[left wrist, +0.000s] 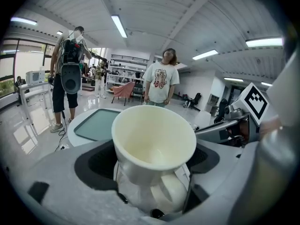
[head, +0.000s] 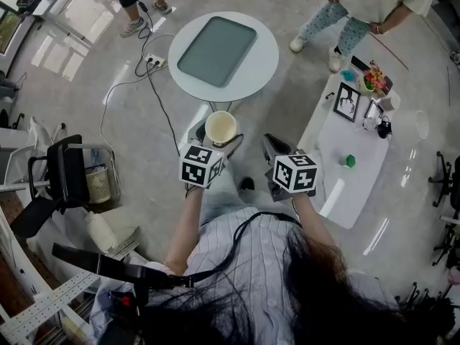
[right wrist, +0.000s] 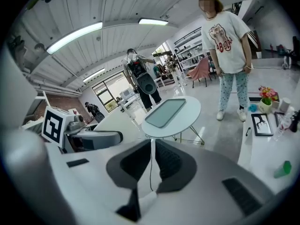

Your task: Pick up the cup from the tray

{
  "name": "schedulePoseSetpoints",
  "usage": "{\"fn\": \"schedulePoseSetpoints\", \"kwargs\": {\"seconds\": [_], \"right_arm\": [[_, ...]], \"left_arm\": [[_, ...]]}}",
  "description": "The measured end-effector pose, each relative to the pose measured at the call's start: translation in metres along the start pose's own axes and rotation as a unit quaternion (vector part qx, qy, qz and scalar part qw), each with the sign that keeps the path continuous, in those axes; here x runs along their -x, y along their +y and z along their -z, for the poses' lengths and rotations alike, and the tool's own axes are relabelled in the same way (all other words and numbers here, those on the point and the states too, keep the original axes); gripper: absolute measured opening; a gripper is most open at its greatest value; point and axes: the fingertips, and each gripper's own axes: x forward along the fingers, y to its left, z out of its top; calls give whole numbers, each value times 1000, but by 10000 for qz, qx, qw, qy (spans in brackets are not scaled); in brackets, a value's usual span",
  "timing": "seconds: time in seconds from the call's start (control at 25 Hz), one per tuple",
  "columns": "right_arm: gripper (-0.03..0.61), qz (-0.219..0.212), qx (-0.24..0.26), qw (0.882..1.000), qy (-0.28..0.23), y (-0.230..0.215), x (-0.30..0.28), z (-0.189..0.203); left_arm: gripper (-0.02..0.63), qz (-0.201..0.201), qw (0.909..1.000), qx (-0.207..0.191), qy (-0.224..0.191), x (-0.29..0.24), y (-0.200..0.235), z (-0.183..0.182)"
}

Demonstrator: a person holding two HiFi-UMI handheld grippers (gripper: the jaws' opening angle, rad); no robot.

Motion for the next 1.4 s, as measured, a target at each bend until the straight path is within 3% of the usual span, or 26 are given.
{"fn": "schedulePoseSetpoints", "kwargs": {"seconds": [0.44, 0.72, 0.96, 1.4], "right_arm": [[46, -143, -173, 9997, 94, 6, 37, 35], [46, -174, -375, 9991, 95, 16, 26, 47], [46, -139, -383, 9992, -24, 33, 15, 46], [46, 97, -536, 9983, -188, 104, 22, 88]], "left_arm": [[445, -210, 9998, -51, 40, 31, -39, 18], [445, -217, 9992, -263, 201, 49, -33, 24], [445, -70, 9989, -385, 251, 66, -26, 33], [445, 541, 9956, -620, 437, 120, -31, 80]]}}
